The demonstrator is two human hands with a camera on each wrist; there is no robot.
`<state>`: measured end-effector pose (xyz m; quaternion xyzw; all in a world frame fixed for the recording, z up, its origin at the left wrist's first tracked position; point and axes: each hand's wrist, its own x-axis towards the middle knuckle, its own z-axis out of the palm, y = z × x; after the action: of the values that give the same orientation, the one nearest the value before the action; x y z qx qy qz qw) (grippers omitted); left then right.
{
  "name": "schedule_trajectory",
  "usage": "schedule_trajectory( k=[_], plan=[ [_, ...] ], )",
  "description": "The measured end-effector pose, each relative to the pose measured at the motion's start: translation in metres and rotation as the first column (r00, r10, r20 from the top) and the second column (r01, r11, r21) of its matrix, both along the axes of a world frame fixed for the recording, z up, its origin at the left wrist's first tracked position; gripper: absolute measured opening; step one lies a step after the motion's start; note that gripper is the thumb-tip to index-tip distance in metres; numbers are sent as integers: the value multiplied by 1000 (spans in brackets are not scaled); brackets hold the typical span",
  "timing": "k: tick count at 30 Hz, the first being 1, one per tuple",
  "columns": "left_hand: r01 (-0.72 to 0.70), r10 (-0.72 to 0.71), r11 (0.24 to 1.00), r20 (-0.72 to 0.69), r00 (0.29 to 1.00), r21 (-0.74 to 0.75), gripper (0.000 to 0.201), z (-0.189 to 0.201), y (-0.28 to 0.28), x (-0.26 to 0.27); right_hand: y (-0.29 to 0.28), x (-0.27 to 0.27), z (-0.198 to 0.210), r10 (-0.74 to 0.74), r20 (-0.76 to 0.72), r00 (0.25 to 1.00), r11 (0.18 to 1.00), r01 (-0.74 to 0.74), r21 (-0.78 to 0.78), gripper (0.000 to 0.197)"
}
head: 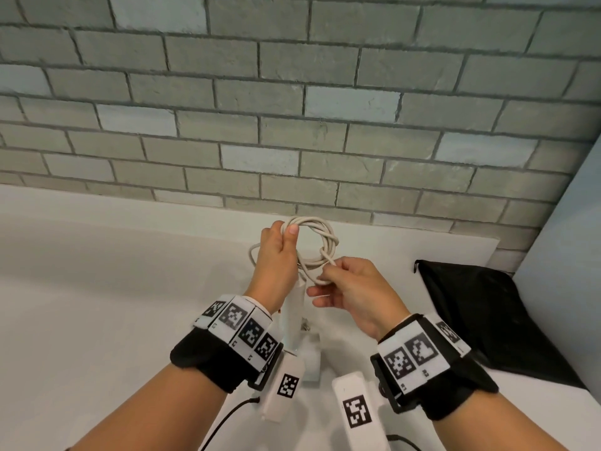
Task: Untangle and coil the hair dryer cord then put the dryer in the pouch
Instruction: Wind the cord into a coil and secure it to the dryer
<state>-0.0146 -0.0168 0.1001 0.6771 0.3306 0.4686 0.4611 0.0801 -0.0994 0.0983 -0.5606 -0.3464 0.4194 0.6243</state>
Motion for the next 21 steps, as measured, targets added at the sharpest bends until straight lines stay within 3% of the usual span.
schedule_trajectory(
  k=[4, 7, 11, 17, 19, 21],
  plan=[
    [-40, 42, 998, 36, 998, -57, 30, 3, 6, 6, -7, 4, 0, 104, -250, 963, 965, -38, 258, 12],
    [-9, 10, 998, 6, 1000, -59, 29, 6, 4, 9, -11, 9, -4, 124, -364, 923, 955, -11, 296, 17],
    [37, -39, 999, -42, 998, -35, 21, 9, -2, 10, -23, 23, -7, 204, -315, 927, 946, -103, 309, 24],
    [66, -68, 993, -24, 997, -93, 24, 9, 7, 13, -36, 35, -19, 404, -333, 852, 855, -222, 468, 29],
    [74, -76, 991, -18, 997, -111, 26, 9, 10, 15, -43, 40, -16, 376, -289, 880, 876, -236, 420, 42],
    [60, -59, 989, 11, 998, -135, 25, 9, 14, 14, -51, 46, -14, 326, -134, 936, 909, -272, 316, 47]
  ],
)
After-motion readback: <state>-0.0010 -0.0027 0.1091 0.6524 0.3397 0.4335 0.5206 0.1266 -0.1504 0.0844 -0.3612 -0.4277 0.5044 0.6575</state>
